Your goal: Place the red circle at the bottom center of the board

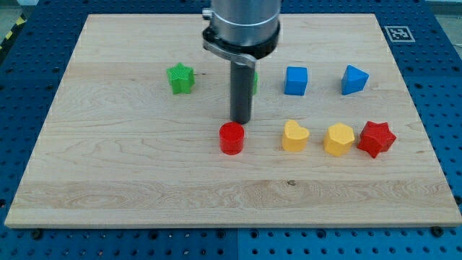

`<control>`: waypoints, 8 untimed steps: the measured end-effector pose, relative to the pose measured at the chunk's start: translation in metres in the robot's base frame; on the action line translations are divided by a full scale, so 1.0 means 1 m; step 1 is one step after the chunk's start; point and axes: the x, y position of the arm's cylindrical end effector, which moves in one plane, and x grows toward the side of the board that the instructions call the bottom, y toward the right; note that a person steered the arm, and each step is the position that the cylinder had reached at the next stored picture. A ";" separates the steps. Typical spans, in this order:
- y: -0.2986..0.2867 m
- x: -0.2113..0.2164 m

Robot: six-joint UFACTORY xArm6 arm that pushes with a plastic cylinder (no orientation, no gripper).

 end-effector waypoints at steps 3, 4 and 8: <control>-0.009 0.026; -0.009 0.037; -0.001 0.063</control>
